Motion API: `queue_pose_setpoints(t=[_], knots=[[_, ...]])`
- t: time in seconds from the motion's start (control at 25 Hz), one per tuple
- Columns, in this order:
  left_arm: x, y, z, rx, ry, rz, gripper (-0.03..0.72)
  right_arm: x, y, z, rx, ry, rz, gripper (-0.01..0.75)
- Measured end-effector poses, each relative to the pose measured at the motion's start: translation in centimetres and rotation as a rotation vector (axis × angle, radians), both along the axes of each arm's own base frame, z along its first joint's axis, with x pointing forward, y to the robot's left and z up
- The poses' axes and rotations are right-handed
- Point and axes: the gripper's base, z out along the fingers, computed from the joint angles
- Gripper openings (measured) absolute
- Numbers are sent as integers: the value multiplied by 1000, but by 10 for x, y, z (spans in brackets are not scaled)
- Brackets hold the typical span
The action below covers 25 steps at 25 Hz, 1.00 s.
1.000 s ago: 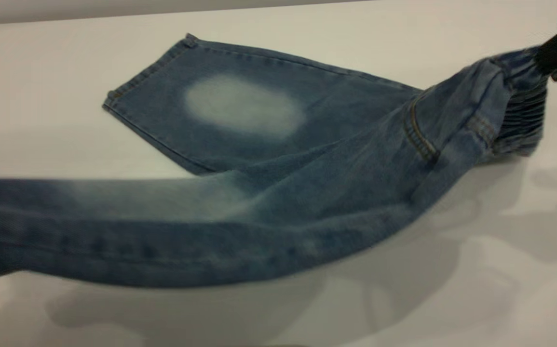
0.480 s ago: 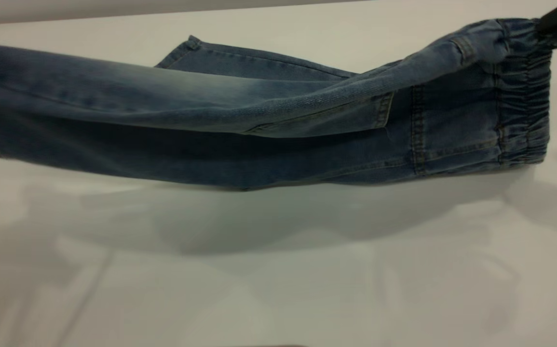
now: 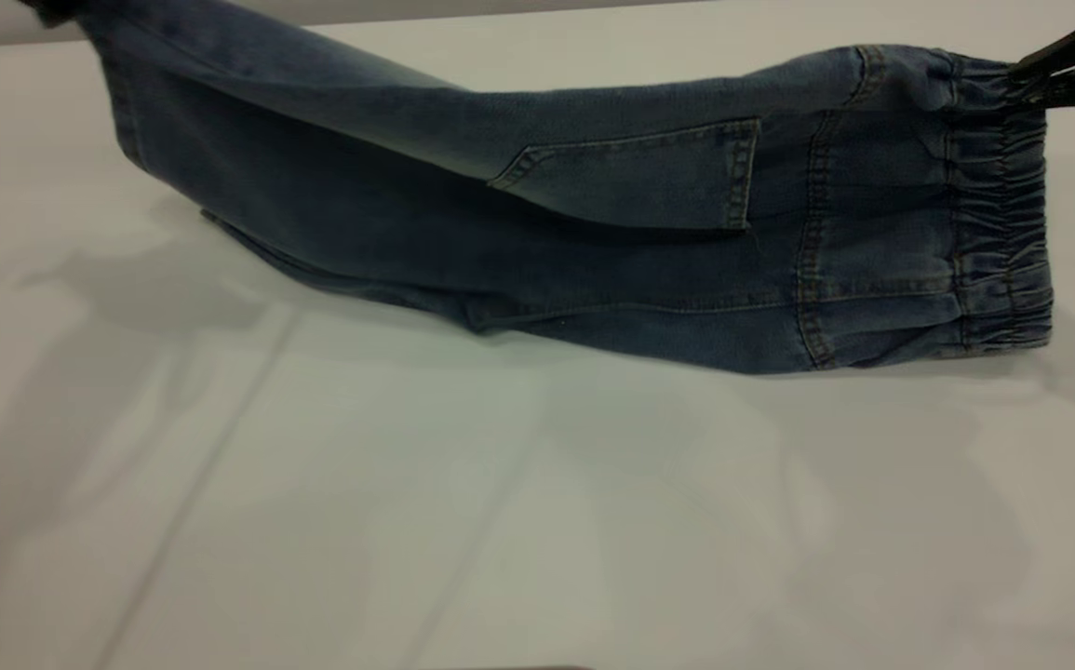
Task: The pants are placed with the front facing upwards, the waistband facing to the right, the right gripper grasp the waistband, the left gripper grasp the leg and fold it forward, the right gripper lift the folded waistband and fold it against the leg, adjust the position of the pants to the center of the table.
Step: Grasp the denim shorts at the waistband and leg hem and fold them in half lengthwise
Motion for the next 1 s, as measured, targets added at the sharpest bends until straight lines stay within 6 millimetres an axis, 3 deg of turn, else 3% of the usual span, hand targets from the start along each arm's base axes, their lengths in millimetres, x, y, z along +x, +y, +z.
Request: queue_pose_setpoints(t=[0.16,0.36,0.68,1.0], knots=[[28,-6,-19,-22,25,14,51,7,-3,-12,52,46,-97,41],[48,-9,-42,-21,57,16,51,9,-4,-28,72,119,-141,43],[63,-14,-67,-69,60,48,51,10,-7,-42,87,221,-221,48],[71,-16,-78,-113,10,74,52,16,-11,-42,65,227,-263,48]])
